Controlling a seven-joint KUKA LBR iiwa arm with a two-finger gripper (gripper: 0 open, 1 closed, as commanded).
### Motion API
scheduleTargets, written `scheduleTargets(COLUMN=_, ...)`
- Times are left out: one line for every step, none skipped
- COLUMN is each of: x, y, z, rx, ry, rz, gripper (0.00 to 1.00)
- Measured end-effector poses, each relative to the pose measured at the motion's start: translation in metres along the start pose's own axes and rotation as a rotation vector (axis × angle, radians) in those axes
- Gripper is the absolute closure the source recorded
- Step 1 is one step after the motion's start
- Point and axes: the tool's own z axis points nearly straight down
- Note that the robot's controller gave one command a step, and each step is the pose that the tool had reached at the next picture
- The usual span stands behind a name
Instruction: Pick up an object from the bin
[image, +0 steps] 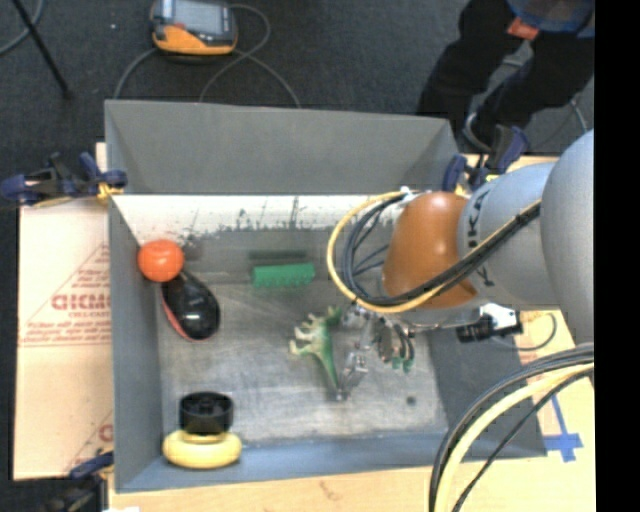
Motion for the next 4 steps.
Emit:
scheduleTargets(x=-0.002, y=0.016, z=0.002, rx=0.003, ry=-0.007, rz=-0.113, gripper=0.00)
scheduleTargets(x=0.005, y=0.037, z=0.003, rx=0.002, ry=-0.012, rz=0.030, gripper=0.00)
scheduleTargets(x=0.001, y=0.049, z=0.003, rx=0.001, ry=-0.009, rz=0.029, gripper=1.00)
scheduleTargets(x=0.001, y=0.049, z=0.003, rx=0.001, ry=-0.009, rz=0.028, gripper=1.00)
